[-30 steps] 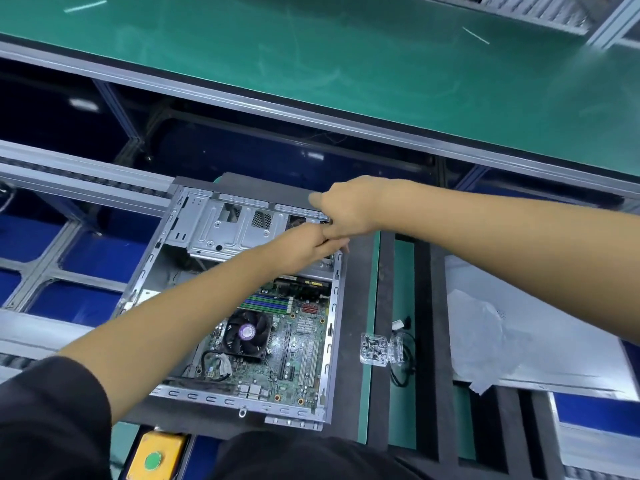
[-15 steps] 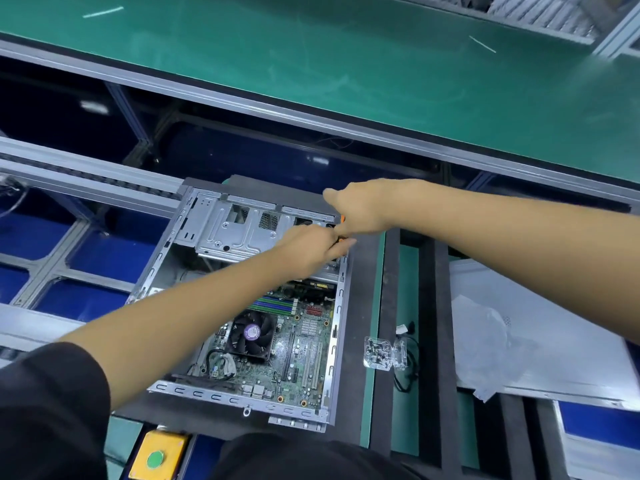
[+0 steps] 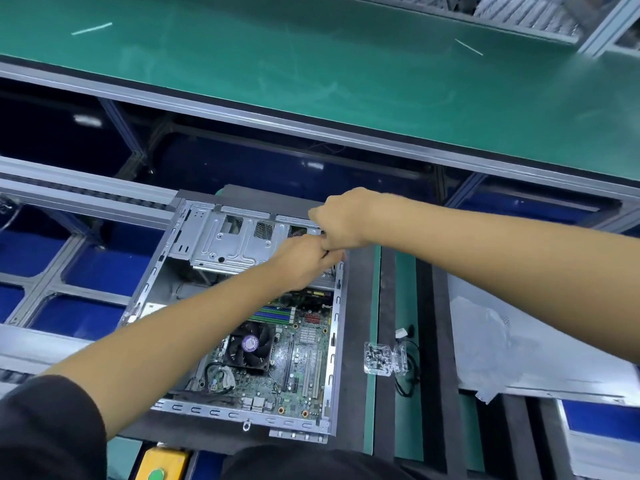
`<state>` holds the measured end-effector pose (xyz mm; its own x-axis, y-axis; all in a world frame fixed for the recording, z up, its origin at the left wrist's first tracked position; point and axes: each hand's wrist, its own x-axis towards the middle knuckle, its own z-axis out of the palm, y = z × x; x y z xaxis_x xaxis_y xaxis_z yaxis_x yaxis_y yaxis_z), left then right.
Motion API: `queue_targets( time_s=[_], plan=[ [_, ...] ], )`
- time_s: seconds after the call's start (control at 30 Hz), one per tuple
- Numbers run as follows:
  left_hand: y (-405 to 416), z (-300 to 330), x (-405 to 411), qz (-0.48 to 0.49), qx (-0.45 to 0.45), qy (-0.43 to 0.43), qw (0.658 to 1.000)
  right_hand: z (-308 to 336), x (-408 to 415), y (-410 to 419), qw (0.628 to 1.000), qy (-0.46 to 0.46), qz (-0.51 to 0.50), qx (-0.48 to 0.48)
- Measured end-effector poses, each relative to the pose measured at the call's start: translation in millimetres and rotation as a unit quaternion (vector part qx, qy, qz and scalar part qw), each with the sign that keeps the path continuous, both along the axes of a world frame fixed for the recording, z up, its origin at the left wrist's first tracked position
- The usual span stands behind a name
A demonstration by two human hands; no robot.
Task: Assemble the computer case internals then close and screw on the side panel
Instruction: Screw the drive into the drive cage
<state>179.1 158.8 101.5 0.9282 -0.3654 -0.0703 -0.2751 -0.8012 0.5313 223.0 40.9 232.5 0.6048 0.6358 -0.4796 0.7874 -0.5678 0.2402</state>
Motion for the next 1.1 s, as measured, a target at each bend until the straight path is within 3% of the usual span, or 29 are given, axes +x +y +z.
queue_targets(
  time_s=[0.13, 0.2, 0.3, 0.4, 0.47, 0.6, 0.67, 0.8, 0.9, 1.0, 1.1],
  plan=[
    [4, 12, 11, -0.096, -0.065, 0.116, 0.987, 10, 13, -14, 0.974, 0.013, 0.225, -0.007],
    [1, 12, 11, -0.091, -0.011, 0.059, 0.994, 9, 14, -21, 0.98, 0.036, 0.196, 0.024],
    [-11, 7, -1, 0.019, 0.078, -0.097, 0.992, 0, 7, -25, 0.993, 0.081, 0.01, 0.08],
    [-25, -4, -15, 0.096, 0.086, -0.124, 0.984, -10, 2, -22, 0.987, 0.068, -0.109, 0.095],
    [-26, -10, -12, 0.093, 0.064, -0.088, 0.99, -8, 2, -24, 0.993, 0.05, -0.065, 0.09],
    [-13, 9, 7, -0.062, -0.035, 0.008, 0.997, 6, 15, -34, 0.988, 0.033, 0.154, 0.011],
    [-11, 10, 11, -0.075, -0.01, -0.017, 0.997, 7, 17, -36, 0.988, 0.067, 0.139, 0.024],
    [-26, 4, 4, 0.056, 0.073, -0.134, 0.987, 3, 14, -41, 0.986, 0.119, -0.08, 0.084],
    [-31, -8, -2, 0.077, 0.087, -0.159, 0.98, -5, 7, -36, 0.981, 0.099, -0.153, 0.072],
    [-19, -10, 4, 0.001, -0.009, -0.068, 0.998, -6, 6, -36, 0.984, 0.11, -0.102, 0.099],
    [-11, 5, 15, -0.084, -0.065, 0.014, 0.994, 7, 16, -41, 0.994, 0.066, 0.069, 0.056]
  ],
)
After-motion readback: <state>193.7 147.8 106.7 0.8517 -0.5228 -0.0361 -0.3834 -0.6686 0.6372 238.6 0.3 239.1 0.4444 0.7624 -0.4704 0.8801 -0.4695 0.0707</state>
